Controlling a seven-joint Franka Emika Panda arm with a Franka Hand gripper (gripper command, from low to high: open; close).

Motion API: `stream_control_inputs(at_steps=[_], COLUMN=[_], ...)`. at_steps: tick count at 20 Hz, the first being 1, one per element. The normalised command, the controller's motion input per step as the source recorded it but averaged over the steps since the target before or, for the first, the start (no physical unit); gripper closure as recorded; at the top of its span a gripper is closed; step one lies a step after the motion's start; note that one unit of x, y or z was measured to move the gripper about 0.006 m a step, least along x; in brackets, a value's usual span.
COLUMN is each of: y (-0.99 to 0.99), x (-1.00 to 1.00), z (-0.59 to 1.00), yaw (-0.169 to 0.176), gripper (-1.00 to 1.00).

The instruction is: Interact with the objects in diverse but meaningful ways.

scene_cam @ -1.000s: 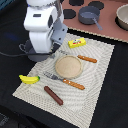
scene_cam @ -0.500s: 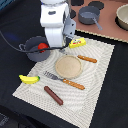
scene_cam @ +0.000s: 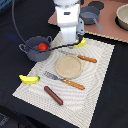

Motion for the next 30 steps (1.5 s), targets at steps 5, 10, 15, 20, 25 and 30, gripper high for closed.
stream_control_inputs(at_steps=[5, 10, 15, 20, 25, 30], y=[0.37, 0.1, 0.01, 0.28, 0.44, 0.4], x=[0.5, 0.16, 0.03, 0.18, 0.26, 0.21], z=[-0.02, -0.11, -0.2, -0.2, -0.16, -0.15], yaw=[0.12, 0.053, 0.022, 0.041, 0.057, 0.061], gripper=[-1.0, -1.0, -1.0, -1.0, -1.0, -1.0])
